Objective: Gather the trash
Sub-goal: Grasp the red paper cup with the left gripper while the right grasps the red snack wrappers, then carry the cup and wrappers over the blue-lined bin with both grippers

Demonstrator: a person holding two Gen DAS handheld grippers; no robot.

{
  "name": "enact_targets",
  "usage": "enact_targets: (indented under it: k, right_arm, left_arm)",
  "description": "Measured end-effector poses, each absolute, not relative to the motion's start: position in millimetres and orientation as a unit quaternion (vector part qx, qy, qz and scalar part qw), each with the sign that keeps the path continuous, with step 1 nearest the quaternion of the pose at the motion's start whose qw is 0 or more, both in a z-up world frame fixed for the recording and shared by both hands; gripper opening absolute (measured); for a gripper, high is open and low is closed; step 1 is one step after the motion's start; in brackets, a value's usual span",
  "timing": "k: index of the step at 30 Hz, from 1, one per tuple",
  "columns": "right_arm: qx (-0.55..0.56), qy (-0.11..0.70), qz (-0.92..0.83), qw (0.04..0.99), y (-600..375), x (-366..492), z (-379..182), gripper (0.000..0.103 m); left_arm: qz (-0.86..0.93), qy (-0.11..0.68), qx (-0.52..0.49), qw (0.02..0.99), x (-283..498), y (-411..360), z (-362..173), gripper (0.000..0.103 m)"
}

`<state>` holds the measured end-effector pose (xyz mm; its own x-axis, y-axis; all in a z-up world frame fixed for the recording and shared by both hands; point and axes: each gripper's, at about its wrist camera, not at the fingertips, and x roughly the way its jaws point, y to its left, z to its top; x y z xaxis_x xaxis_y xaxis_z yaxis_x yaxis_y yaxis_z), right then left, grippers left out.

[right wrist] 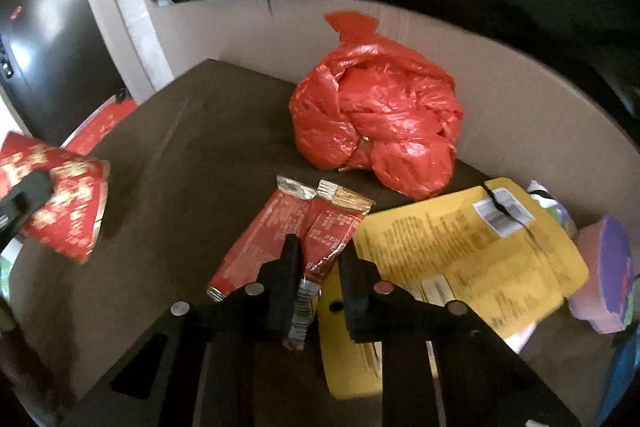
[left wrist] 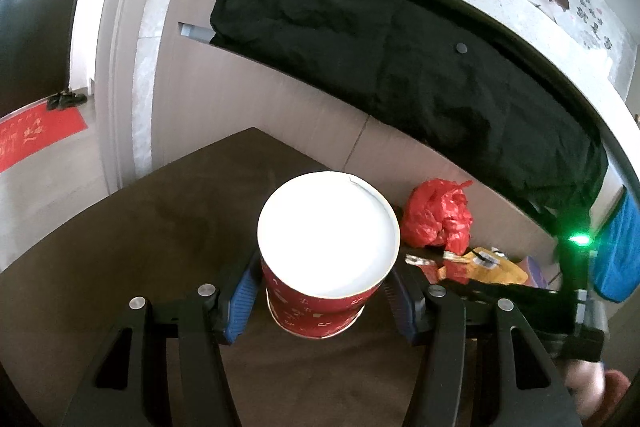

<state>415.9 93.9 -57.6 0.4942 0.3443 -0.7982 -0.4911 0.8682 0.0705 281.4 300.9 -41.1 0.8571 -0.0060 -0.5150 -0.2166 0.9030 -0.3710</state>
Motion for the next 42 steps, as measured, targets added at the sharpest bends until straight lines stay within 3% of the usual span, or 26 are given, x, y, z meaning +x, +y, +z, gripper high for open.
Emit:
enact_targets:
  k: [16,27,42]
  right_arm:
    - [-0.072,0.356,0.249,0.898,-4.9,335.5,21.6,0.014]
    - [-0.049,0.289,0.195,0.936,-102.0,274.1,55.6,0.014]
    - [0.004,0.261,0.069,0.963,-274.1,220.0,63.2,0.014]
  left_arm:
    - [-0.014,0.259,-0.15,0.954,258.1,224.8,-4.4,0.058]
    - [-0.102,0.252,-0.08,0.959,236.9,105.3,36.3,0.058]
    - [-0.225,0.282,-0.031,0.932,239.5,-77.6,37.2,0.058]
